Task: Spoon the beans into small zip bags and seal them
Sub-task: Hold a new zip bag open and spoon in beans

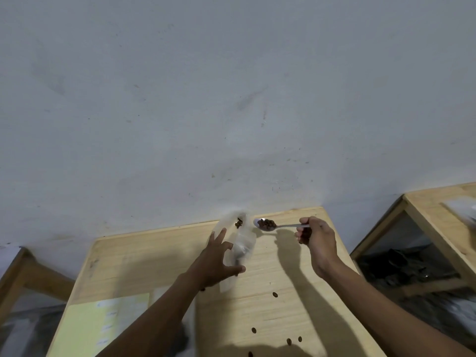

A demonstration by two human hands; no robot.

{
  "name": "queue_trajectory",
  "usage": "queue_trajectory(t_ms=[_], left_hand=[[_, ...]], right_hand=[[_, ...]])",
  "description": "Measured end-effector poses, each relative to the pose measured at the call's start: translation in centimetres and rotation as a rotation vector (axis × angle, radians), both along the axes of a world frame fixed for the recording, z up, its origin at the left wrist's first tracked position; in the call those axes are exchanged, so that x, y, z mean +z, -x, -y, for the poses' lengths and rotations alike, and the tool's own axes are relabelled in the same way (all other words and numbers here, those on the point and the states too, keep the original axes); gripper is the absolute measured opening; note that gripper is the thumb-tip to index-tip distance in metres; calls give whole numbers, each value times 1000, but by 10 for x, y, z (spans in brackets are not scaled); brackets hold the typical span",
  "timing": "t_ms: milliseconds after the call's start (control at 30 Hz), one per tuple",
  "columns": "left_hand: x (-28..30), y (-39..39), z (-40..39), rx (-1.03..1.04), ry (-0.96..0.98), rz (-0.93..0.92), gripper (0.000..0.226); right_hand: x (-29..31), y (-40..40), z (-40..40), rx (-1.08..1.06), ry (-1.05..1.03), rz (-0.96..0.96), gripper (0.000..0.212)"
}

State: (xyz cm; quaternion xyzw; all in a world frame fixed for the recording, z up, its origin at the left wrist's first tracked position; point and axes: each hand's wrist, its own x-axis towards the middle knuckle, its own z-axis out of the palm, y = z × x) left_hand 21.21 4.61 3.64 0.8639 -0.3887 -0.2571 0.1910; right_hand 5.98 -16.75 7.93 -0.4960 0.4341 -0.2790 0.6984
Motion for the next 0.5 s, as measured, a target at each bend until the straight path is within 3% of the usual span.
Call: queue_trajectory(t_ms=[133, 300, 433, 500], left_hand=[[-1, 0, 4, 6, 26, -12, 73], [-5, 1, 4, -5, 29, 2, 74], [-4, 4, 2, -32, 26, 36, 72], [-3, 6, 0, -37, 40, 35, 71]], right_hand=[[17, -2, 0, 68, 189, -25, 28], [18, 0, -15, 306, 512, -121, 28], [14, 0, -22, 521, 829, -76, 22], [13, 0, -21, 508, 876, -54, 21]])
